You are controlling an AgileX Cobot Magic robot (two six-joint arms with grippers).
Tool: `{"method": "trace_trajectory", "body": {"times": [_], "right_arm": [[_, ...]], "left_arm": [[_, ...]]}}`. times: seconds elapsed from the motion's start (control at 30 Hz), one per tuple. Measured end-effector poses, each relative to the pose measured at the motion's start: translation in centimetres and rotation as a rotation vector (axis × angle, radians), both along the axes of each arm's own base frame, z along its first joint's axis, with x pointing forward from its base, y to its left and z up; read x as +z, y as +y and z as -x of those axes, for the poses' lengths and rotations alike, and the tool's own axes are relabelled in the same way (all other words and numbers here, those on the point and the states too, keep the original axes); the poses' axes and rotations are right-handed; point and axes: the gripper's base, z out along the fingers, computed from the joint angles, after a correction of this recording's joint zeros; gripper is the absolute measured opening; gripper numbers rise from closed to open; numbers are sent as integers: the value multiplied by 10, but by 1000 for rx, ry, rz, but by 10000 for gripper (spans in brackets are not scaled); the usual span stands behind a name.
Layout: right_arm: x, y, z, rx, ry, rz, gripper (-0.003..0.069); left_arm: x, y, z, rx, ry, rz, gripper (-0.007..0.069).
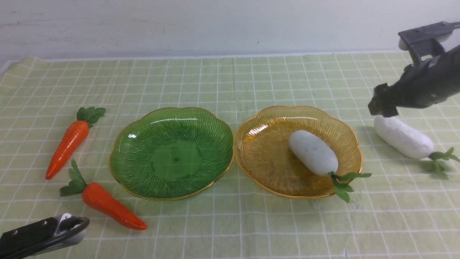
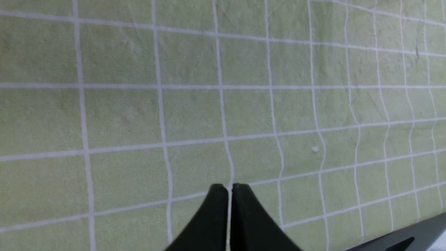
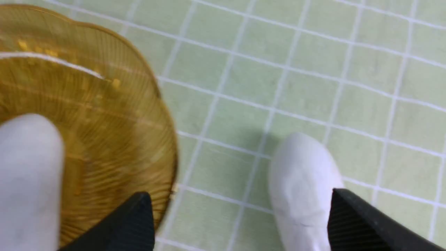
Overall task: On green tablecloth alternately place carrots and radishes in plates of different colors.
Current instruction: 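Place the white radish on the plate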
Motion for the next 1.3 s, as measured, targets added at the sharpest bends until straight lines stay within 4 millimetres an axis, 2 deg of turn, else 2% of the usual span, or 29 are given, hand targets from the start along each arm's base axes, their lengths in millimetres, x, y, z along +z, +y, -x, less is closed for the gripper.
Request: {"method": "trace_trajectory", "body": {"times": [0.03, 0.13, 0.2, 0.33, 0.57, 0.67, 0.73, 0.77, 1.03, 1.23, 1.3], "right_arm": [[-8, -10, -2, -19, 21, 12, 598], [-25, -22, -6, -35, 64, 32, 590], [-31, -25, -7, -36, 78, 40, 589], [-58, -28, -12, -28, 143, 62, 588], [-66, -31, -17, -17, 146, 85, 581], [-70, -30, -15, -15, 185, 78, 554], [-77, -30, -13, -16, 222, 70, 505], [-77, -30, -13, -17, 223, 68, 484], [-74, -30, -11, -8, 275, 70, 482], [-41, -28, -12, -14, 397, 32, 482], [-18, -21, -13, -33, 427, -57, 482]], "left_arm": [[0, 0, 0, 0, 0, 0, -3], [0, 0, 0, 0, 0, 0, -3], [0, 0, 0, 0, 0, 0, -3], [0, 0, 0, -1, 0, 0, -3], [0, 0, 0, -1, 0, 0, -3], [0, 0, 0, -1, 0, 0, -3], [0, 0, 0, -1, 0, 0, -3], [0, 0, 0, -1, 0, 0, -3], [0, 0, 0, -1, 0, 0, -3], [0, 0, 0, -1, 0, -1, -3], [0, 0, 0, -1, 0, -1, -3]]}}
